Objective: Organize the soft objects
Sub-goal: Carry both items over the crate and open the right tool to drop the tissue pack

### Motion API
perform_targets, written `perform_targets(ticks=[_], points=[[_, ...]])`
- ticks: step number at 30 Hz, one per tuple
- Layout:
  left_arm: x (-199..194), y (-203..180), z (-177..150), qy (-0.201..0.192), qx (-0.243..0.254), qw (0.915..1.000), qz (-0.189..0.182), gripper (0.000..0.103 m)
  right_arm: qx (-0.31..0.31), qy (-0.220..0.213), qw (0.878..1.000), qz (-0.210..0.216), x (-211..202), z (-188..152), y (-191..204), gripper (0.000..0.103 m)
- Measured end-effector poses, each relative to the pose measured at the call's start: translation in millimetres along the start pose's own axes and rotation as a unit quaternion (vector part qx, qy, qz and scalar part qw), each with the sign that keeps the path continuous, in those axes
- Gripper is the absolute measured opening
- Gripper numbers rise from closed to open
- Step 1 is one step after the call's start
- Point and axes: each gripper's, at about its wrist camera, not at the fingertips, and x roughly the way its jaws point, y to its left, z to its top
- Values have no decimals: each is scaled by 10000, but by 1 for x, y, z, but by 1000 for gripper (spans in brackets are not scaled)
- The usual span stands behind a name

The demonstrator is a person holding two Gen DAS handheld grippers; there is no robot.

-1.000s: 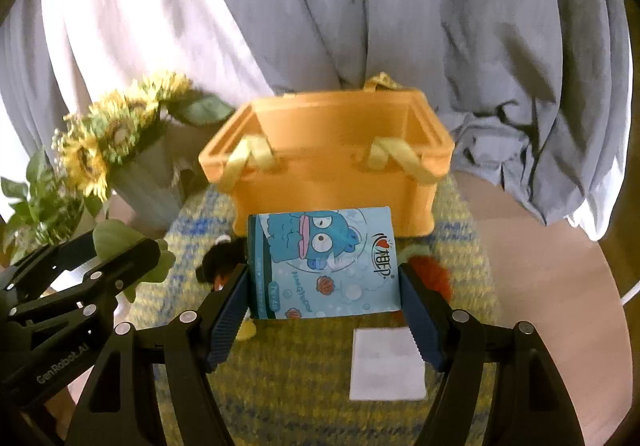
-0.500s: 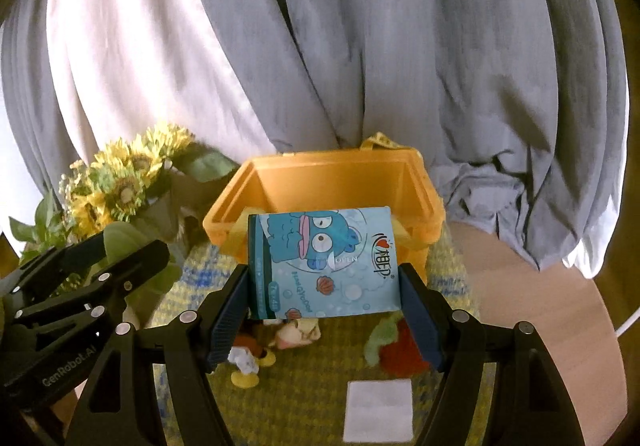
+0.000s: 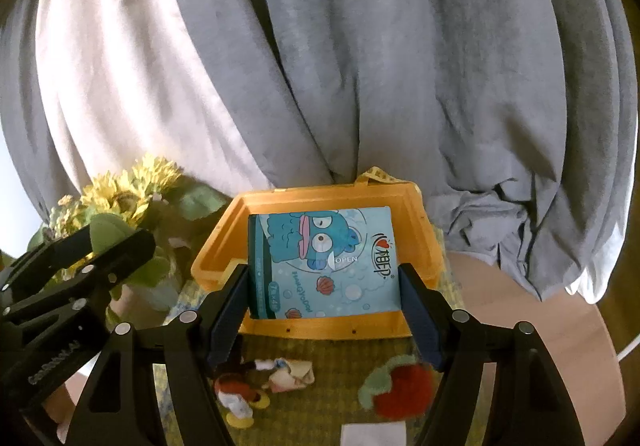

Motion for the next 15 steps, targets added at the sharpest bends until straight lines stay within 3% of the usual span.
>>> perform_targets(ticks=[15], points=[[44,-3,34,6,158,9998,83,58,183,216,9995,-156,48,39,-25,73]])
